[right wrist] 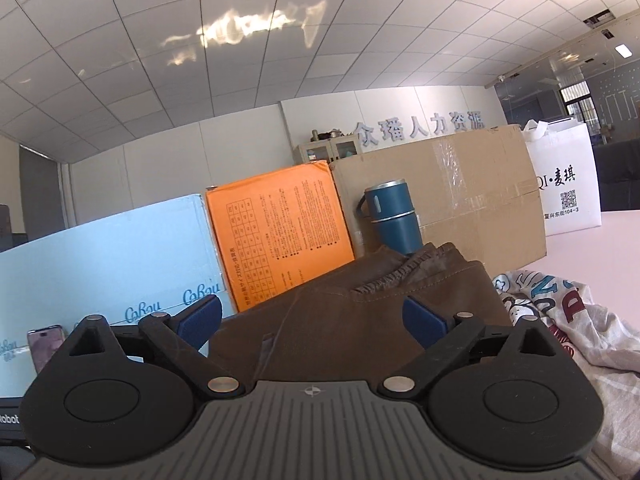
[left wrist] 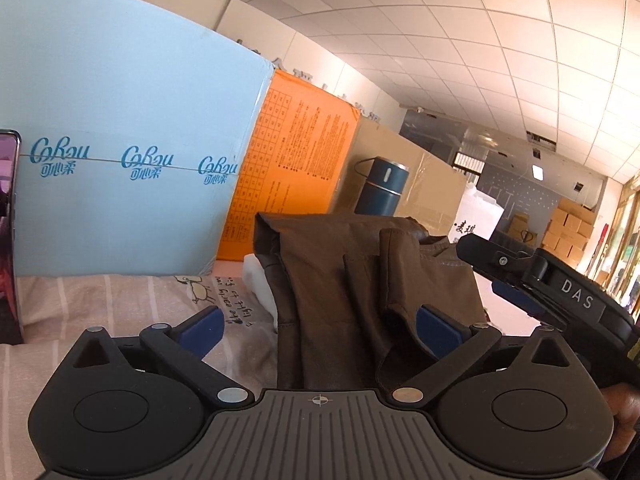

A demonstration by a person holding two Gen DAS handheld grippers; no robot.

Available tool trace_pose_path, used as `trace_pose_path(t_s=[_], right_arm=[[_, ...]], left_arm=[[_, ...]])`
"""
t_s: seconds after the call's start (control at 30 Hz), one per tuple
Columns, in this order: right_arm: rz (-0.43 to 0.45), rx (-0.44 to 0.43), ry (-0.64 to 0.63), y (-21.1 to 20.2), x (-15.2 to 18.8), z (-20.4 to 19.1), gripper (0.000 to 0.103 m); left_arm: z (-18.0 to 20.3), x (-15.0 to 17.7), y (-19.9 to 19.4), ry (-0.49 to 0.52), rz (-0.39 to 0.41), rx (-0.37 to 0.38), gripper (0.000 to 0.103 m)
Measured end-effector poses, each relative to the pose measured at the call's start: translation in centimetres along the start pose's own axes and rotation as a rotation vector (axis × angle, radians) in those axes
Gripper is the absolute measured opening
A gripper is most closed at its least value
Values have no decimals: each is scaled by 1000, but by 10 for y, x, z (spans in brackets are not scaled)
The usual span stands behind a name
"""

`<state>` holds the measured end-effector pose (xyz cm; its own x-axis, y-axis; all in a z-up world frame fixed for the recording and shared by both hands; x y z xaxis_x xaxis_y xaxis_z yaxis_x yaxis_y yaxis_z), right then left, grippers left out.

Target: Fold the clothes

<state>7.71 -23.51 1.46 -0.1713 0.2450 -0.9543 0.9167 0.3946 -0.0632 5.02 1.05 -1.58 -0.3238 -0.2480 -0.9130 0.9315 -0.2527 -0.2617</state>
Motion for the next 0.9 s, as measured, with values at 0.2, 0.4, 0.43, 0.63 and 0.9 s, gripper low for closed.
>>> trace_pose_path(t_s=[0.2,0.4,0.43,0.63,0.9], right_arm=[[-126,28,-10,-41,-8,-29,101],[-187,172,10,-65,4,-48,101],[-191,193,15,-67,6,-50,101],[-218,239,46,-64,20,-52,103],[-297,247,37,-57,34,-54,103]], left_arm=[[11,11,-28,92,-23,-31,103],[21,25,-45,200,-20,-67,103],[21,26,-47,213,-11,-72,103],[15,26,-53,200,15,-130,103],[6,29,-51,180,9,-188,103]])
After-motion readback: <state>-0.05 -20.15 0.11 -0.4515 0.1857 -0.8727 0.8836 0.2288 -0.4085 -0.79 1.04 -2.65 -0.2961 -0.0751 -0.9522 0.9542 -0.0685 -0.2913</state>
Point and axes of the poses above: each gripper's, at about its wrist camera, not at the fingertips, and y roughly the way its jaws point, z to its right, x to its underside, the point moved 1 cm from there along y, roughly the way its jaws point, and after that the axes turned 1 degree about x, right-handed, at the moved point
